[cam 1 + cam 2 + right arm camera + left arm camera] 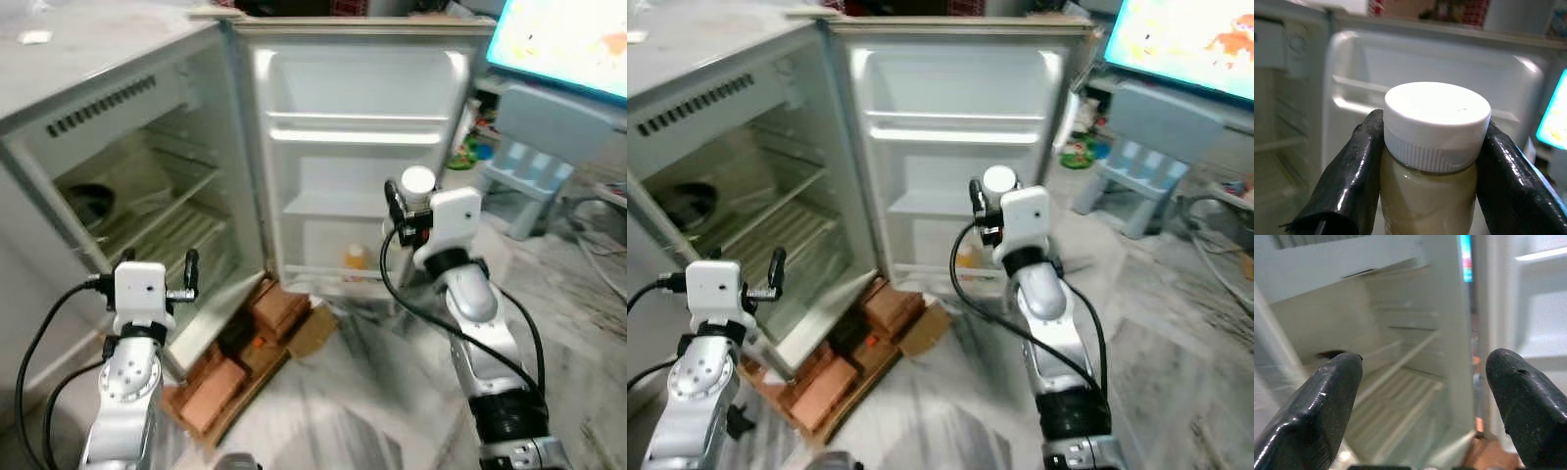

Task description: Restocking fridge

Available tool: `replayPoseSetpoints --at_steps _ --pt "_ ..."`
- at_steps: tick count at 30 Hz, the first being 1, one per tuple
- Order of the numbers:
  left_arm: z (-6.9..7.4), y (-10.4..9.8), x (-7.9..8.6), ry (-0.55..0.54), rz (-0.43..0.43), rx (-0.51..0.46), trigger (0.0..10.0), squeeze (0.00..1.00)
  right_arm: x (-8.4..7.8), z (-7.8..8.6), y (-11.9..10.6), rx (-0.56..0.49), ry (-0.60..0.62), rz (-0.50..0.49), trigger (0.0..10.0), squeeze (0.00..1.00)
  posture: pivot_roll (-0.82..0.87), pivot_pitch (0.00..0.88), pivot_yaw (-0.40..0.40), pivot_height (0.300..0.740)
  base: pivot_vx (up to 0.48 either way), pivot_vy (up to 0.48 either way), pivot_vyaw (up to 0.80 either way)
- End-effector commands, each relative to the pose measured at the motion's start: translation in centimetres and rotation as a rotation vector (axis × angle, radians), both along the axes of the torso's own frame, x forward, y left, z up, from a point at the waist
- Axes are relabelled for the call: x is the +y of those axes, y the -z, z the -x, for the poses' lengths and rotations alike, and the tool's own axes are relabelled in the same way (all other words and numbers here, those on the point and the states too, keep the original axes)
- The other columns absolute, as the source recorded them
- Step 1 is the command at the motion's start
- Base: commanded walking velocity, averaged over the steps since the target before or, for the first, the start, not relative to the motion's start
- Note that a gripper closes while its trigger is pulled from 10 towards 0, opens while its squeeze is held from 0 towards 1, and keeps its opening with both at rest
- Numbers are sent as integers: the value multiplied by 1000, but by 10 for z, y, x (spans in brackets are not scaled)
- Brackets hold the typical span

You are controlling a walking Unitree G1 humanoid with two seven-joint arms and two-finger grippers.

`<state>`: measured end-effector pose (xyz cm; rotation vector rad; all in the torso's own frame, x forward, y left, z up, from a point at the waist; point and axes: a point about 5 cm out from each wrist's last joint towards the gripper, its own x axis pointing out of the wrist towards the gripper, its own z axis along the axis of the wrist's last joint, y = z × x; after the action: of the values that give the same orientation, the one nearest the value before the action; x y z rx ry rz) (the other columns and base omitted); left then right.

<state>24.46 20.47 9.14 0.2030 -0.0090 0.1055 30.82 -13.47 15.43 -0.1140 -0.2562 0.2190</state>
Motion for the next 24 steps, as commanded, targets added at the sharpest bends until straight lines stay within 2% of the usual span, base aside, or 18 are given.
replayPoseSetpoints --at_steps 1,8,15,19,20,21,24 --pt "2 3 3 -5 3 15 10000 0 8 -1 -10 -45 -29 -6 10000 0 109 0 -27 740 428 0 0" --pt "0 2 -4 43 2 9 10000 0 6 -6 -20 -97 23 22 10000 0 107 0 -25 740 471 0 0" --pt "0 2 -7 62 20 4 10000 0 13 -9 -35 -173 10 63 10000 0 111 0 -26 740 468 0 0" --pt "1 2 -10 64 39 -4 10000 0 19 -9 -52 -254 14 82 10000 0 115 0 -27 740 0 0 0" --pt "1 2 -11 66 39 -4 10000 0 20 -9 -63 -291 19 68 10000 0 116 0 -27 740 0 0 0" --pt "1 2 -11 66 39 -4 10000 0 20 -9 -63 -291 19 68 10000 0 116 0 -27 740 0 0 0" --pt "2 1 -12 68 41 -3 10000 0 22 -10 -83 -346 30 33 10000 0 119 0 -28 740 0 0 0"
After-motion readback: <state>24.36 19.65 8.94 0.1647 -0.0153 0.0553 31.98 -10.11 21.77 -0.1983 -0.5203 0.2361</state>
